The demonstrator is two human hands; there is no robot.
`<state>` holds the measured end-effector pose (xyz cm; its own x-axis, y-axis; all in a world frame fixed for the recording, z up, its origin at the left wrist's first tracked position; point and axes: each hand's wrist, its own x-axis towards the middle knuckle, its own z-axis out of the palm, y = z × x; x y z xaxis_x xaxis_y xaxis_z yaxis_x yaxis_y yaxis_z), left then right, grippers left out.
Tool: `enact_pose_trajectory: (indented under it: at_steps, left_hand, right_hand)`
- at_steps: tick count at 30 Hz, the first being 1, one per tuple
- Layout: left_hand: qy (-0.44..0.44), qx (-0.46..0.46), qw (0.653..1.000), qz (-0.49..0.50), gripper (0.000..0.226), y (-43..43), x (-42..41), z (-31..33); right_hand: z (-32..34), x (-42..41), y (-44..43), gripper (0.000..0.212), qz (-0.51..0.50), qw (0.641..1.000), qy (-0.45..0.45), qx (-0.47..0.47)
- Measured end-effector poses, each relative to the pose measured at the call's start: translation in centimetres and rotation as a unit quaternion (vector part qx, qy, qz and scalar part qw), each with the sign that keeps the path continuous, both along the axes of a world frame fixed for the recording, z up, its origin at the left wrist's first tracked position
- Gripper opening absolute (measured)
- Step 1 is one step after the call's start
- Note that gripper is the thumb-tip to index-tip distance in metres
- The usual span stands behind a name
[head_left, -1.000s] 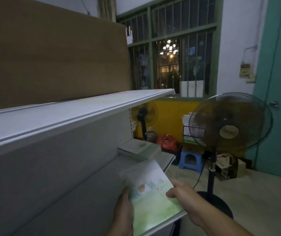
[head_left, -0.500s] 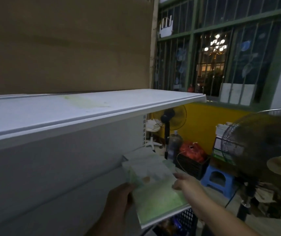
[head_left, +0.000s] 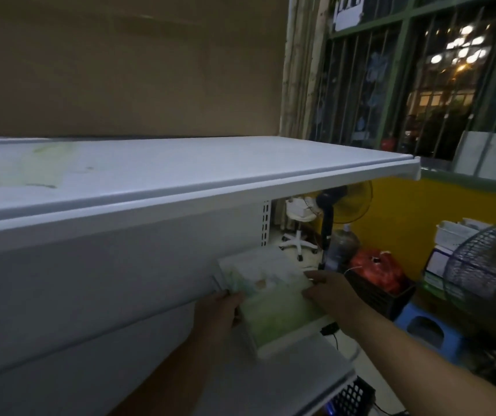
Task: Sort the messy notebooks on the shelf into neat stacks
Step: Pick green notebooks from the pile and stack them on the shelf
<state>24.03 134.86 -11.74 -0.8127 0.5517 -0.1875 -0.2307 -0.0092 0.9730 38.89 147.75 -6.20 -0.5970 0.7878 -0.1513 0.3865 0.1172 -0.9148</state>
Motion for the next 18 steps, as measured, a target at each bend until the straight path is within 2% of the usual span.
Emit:
enact_pose_trajectory:
  at_steps: [3,5,7,8,11,13,15,18]
  left_hand:
    - [0.033,-0.040,0.998,0.037,0.015,1.1,0.1,-0.4]
    - [0.136,-0.100,0.982,0.080,0.018,1.6,0.0,-1.3]
    - [0.243,-0.187,0.948,0.081,0.020,1.6,0.2,-2.5]
    - [0.264,-0.229,0.934,0.074,0.026,1.4,0.5,-3.2]
    - [0.248,-0.253,0.931,0.086,0.035,1.1,1.7,-4.2]
    - [0.231,-0.239,0.938,0.102,0.034,1.3,1.8,-4.3]
    - [0.224,-0.245,0.937,0.107,0.036,1.2,1.9,-4.1]
    - [0.236,-0.258,0.932,0.089,0.043,0.9,2.1,-3.7]
  right_hand:
    - [-0.6,-0.7,1.8,0.026,0.042,0.999,0.014,0.014]
    - [-1.8,-1.3,2.6,0.026,0.082,0.995,-0.005,0.049]
    - [-3.8,-1.6,3.0,0.029,0.126,0.988,-0.026,0.088]
    - [-4.7,-1.5,3.1,0.035,0.143,0.983,-0.043,0.107]
    - [-6.6,-1.6,3.4,0.046,0.179,0.973,-0.041,0.139]
    - [-7.4,-2.0,3.9,0.047,0.176,0.968,-0.032,0.177]
    - [-7.8,-2.2,4.2,0.047,0.181,0.955,-0.064,0.227]
    - [-7.8,-2.1,4.3,0.047,0.191,0.947,-0.065,0.249]
